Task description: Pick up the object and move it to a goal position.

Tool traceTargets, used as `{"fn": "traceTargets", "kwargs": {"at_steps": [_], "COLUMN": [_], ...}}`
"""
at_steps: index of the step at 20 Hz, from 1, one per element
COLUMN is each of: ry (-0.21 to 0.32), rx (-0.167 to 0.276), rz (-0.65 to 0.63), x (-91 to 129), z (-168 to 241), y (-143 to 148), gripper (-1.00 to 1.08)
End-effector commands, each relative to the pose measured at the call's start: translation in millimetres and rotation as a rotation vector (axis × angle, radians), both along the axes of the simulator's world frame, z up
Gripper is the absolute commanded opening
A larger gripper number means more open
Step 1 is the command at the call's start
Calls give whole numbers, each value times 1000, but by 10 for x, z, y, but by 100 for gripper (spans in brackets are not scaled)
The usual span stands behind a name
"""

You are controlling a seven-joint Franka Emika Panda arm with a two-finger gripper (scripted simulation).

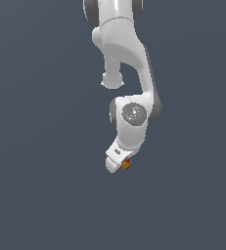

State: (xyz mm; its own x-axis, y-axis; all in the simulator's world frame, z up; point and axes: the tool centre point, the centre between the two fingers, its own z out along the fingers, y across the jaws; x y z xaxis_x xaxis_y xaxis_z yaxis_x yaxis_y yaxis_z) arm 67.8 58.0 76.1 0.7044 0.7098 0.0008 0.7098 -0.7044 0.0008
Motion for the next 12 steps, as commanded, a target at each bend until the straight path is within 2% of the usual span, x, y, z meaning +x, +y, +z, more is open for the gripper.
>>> {"fn": "traceTargets", "kwargs": {"at_steps": [1,7,12], "ry": [1,1,1], "rx": [0,0,0], "rz": [1,4,5], "x": [-7,-13,0], "z": [-107,-392,-423], "y": [2,0,5], "gripper": [100,100,100]}}
